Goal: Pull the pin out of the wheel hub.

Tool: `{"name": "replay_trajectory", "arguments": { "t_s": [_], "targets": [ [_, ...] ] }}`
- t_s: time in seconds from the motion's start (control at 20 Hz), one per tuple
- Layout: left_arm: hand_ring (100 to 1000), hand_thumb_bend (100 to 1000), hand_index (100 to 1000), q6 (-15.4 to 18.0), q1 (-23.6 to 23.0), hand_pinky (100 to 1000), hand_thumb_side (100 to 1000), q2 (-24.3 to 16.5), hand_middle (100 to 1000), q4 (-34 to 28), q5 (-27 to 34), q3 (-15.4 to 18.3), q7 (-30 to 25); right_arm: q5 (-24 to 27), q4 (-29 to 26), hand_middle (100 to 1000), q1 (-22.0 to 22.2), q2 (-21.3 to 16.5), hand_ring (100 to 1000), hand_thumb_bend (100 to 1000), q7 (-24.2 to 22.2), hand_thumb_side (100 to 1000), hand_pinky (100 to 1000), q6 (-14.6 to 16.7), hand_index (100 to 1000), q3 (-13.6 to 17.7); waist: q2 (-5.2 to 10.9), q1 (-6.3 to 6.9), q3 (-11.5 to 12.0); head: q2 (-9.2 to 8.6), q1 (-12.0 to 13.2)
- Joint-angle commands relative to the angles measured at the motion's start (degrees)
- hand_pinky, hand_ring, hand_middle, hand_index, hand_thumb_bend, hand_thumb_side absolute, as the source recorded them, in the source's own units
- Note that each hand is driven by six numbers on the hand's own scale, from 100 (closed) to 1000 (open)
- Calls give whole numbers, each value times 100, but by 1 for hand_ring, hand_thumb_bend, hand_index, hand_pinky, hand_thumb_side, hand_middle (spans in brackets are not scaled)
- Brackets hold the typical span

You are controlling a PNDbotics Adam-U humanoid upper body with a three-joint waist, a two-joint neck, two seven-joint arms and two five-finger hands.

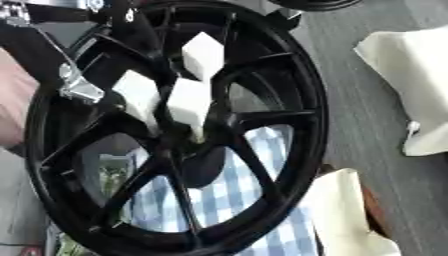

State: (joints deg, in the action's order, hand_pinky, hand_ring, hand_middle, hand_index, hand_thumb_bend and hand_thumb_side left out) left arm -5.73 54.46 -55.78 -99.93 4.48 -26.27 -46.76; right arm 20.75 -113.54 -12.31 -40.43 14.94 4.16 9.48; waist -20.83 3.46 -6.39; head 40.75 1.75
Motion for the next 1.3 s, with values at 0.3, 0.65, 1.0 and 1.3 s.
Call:
{"name": "replay_trajectory", "arguments": {
  "t_s": [0.3,0.65,1.0,1.3],
  "targets": [
    [931,554,824,-7,124,842,371,-55,738,53,84,75,-304,29,-106,664,-43,-69,752,100,18,652,869,-35,735,27,131,1,-17,21,0],
    [926,551,816,3,75,835,345,-48,754,67,1,39,-325,42,-106,662,-42,-50,750,100,43,651,868,-26,734,45,125,6,-41,-58,-31],
    [921,550,824,34,62,833,327,-41,768,36,-165,-7,-404,47,-92,661,-32,-27,750,100,54,660,869,-30,734,38,119,9,-40,-143,-135],
    [902,576,833,12,53,837,304,-107,751,-145,-489,-21,-416,38,-65,661,-15,-5,750,100,51,666,870,-35,734,39,120,14,-39,-164,-143]
  ]
}}
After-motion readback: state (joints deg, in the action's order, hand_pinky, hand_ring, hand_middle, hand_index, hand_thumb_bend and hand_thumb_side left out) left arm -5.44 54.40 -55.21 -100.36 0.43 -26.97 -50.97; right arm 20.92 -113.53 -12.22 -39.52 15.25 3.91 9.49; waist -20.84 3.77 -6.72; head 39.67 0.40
